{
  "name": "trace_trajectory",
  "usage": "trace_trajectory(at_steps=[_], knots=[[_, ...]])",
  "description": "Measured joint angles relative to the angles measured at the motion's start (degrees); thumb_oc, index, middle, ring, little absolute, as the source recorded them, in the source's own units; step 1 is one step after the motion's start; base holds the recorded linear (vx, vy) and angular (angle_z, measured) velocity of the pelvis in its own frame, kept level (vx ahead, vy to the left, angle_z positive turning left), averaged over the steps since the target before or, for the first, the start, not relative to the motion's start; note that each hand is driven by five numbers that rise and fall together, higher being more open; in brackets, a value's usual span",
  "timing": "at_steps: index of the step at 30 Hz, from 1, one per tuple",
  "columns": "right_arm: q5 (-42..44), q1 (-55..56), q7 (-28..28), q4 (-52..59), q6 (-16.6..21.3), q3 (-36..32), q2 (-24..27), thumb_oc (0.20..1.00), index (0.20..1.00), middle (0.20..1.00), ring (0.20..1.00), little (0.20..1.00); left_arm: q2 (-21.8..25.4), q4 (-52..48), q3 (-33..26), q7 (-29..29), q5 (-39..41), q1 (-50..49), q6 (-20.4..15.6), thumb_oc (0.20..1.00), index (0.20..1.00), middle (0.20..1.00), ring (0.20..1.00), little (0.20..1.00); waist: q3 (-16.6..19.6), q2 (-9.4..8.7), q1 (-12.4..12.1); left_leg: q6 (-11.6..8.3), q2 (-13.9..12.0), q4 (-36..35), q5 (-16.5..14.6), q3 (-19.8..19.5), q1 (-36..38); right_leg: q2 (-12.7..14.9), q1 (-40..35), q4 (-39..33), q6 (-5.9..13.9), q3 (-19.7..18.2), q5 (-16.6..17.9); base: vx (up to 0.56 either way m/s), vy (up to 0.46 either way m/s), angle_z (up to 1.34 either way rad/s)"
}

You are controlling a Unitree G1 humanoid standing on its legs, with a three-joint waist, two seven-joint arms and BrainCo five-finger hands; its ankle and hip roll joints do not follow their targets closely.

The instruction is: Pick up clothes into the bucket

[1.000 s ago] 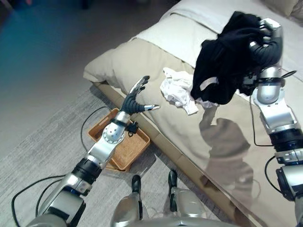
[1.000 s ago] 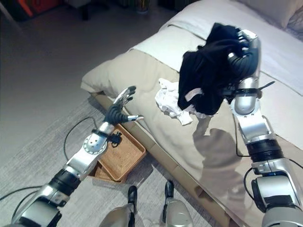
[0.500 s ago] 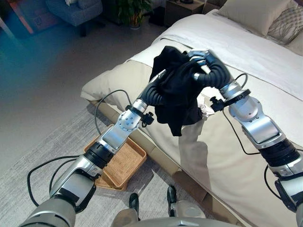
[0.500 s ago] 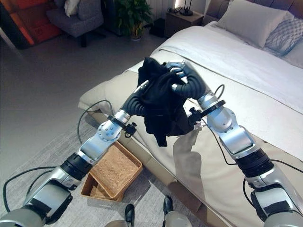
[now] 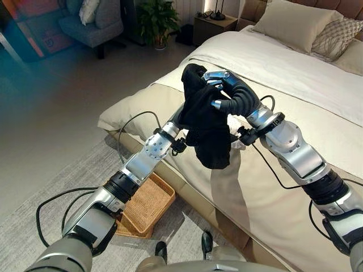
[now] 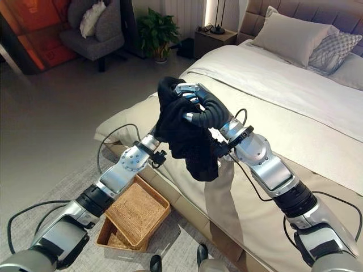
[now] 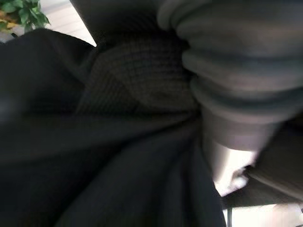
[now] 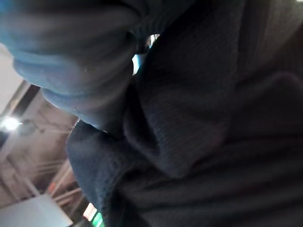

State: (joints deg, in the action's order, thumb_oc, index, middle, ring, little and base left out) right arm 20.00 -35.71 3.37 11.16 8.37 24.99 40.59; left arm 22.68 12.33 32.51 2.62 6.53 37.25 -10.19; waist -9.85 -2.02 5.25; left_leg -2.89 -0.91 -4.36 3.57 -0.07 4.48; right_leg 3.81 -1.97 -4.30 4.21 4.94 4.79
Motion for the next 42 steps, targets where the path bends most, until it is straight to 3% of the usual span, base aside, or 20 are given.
trace_trajectory(at_steps=[1, 2, 6, 9, 13, 14, 15, 17, 21, 26, 33, 42], knots=[[0.8, 0.1, 0.1, 0.1, 0.0, 0.0, 0.2, 0.900, 0.900, 0.900, 0.900, 0.900, 0.2, 0.0, -0.1, 0.0, 0.0, -0.4, -0.1, 0.200, 0.200, 0.200, 0.200, 0.200, 0.0, 0.03, 0.0, 0.00, 0.0, 0.0, 0.0, 0.0, 0.1, 0.0, -0.1, 0.0, 0.00, 0.0, 0.0, 0.00, 0.000, 0.00], [1.0, 0.1, 0.2, 0.1, 0.0, 0.0, 0.2, 1.000, 1.000, 1.000, 1.000, 1.000, 0.2, -0.1, -0.4, 0.0, 0.0, -0.8, -0.2, 0.200, 0.200, 0.200, 0.200, 0.200, 0.0, 0.04, 0.0, 0.00, 0.0, -0.1, 0.0, 0.0, 0.1, 0.0, -0.1, 0.0, 0.00, 0.0, 0.0, 0.00, 0.000, 0.00], [2.3, 2.1, 0.6, 3.3, 0.0, -0.2, 0.0, 1.000, 1.000, 1.000, 1.000, 1.000, 0.1, -0.5, -2.7, 0.2, 1.0, -6.5, -0.2, 0.200, 0.200, 0.200, 0.200, 0.200, 0.2, 0.16, 0.0, -0.01, -0.3, -0.6, 0.0, 0.0, 1.2, -0.3, -1.3, -0.8, 0.00, 0.0, 0.0, 0.00, 0.000, 0.00], [2.8, 4.8, 0.5, 4.7, 0.1, -0.5, -0.2, 1.000, 1.000, 1.000, 1.000, 1.000, -0.1, -3.5, -7.6, 0.7, 5.9, -15.0, -0.3, 0.200, 0.200, 0.200, 0.200, 0.200, 0.2, 0.17, -0.4, -0.23, -0.7, -0.6, -0.2, -0.1, 1.4, -0.7, -1.5, -0.8, -0.01, 0.1, 0.0, 0.00, 0.000, 0.00], [4.2, 7.7, -0.7, 4.4, 1.4, -3.6, -1.9, 1.000, 1.000, 1.000, 1.000, 1.000, -1.6, 0.8, -11.6, 3.6, 11.4, -20.8, 2.2, 0.200, 0.200, 0.200, 0.200, 0.200, 0.3, 0.10, -0.9, -0.58, -1.0, -0.6, -0.5, 0.0, 1.7, -1.0, -1.7, -0.8, -0.04, 0.2, -0.4, -0.01, 0.000, 0.01], [4.3, 9.5, -0.9, 4.9, 1.5, -4.5, -2.6, 1.000, 1.000, 1.000, 1.000, 1.000, -0.8, 0.8, -13.1, 4.1, 11.3, -22.5, 3.1, 0.200, 0.200, 0.200, 0.200, 0.200, 0.3, 0.04, -2.0, -0.58, -1.1, -0.6, -0.5, -0.1, 1.5, -1.1, -1.6, -0.8, -0.03, 0.1, -0.4, -0.01, 0.009, -0.06], [4.4, 11.9, -1.0, 5.5, 1.5, -6.2, -2.5, 1.000, 1.000, 1.000, 1.000, 1.000, -1.1, -1.2, -18.3, 3.9, 11.8, -27.4, 2.6, 0.200, 0.200, 0.200, 0.200, 0.200, 0.4, -0.10, -1.7, -0.78, -1.2, -0.6, -0.8, -0.1, 1.6, -1.2, -1.6, -0.8, -0.12, 0.0, -0.5, 0.02, 0.004, -0.04], [4.4, 15.3, -2.0, 2.6, 2.2, -8.1, -3.4, 1.000, 1.000, 1.000, 1.000, 1.000, -0.8, 2.0, -21.2, 5.9, 14.6, -28.9, 2.3, 0.200, 0.200, 0.200, 0.200, 0.200, 0.5, -0.37, -1.7, -0.52, -1.3, -0.3, -0.9, -0.1, 1.7, -1.3, -1.8, -0.8, -0.21, 0.2, -0.6, -0.02, 0.005, 0.03], [4.0, 24.8, -3.0, -2.7, 1.5, -11.5, -9.5, 1.000, 1.000, 1.000, 1.000, 1.000, -0.3, 0.9, -28.1, 8.3, 14.6, -31.4, 1.6, 0.200, 0.200, 0.200, 0.200, 0.200, 0.5, -1.23, -3.0, -0.52, -1.1, 0.2, -0.9, -0.3, 0.0, -1.2, -0.5, -0.8, -0.25, 0.4, -0.5, -0.05, 0.024, 0.04], [0.7, 30.6, -3.9, -15.2, -0.2, -12.1, -12.9, 1.000, 1.000, 1.000, 1.000, 1.000, 1.2, 4.3, -31.3, 10.4, 14.4, -31.1, 0.4, 0.200, 0.200, 0.200, 0.200, 0.200, -0.7, -1.21, -3.1, -0.50, -0.5, 0.6, -0.9, -0.8, -2.0, -0.5, 1.1, -0.7, -0.01, 0.9, -0.5, -0.06, 0.038, 0.05], [-8.1, 35.2, -5.8, -30.2, -1.2, -13.4, -17.5, 1.000, 1.000, 1.000, 1.000, 1.000, 5.4, 11.2, -33.8, 15.1, 10.3, -27.2, -0.3, 0.200, 0.200, 0.200, 0.200, 0.200, -7.2, -2.75, -2.8, -0.61, -0.3, 4.1, -1.0, -1.1, -8.1, -0.4, 6.4, 1.1, 0.04, 0.7, 0.1, -0.08, 0.042, -0.01], [-13.2, 32.7, -10.2, -47.0, -0.4, -12.4, -21.4, 1.000, 1.000, 1.000, 1.000, 1.000, 10.9, 19.3, -33.7, 20.0, 10.0, -17.3, -0.5, 0.200, 0.200, 0.200, 0.200, 0.200, -13.5, -7.70, -3.0, -1.40, -1.5, 11.0, -3.6, 0.6, -16.7, -1.5, 13.3, 2.2, -0.22, -1.5, 1.8, -0.06, 0.017, -0.14]])
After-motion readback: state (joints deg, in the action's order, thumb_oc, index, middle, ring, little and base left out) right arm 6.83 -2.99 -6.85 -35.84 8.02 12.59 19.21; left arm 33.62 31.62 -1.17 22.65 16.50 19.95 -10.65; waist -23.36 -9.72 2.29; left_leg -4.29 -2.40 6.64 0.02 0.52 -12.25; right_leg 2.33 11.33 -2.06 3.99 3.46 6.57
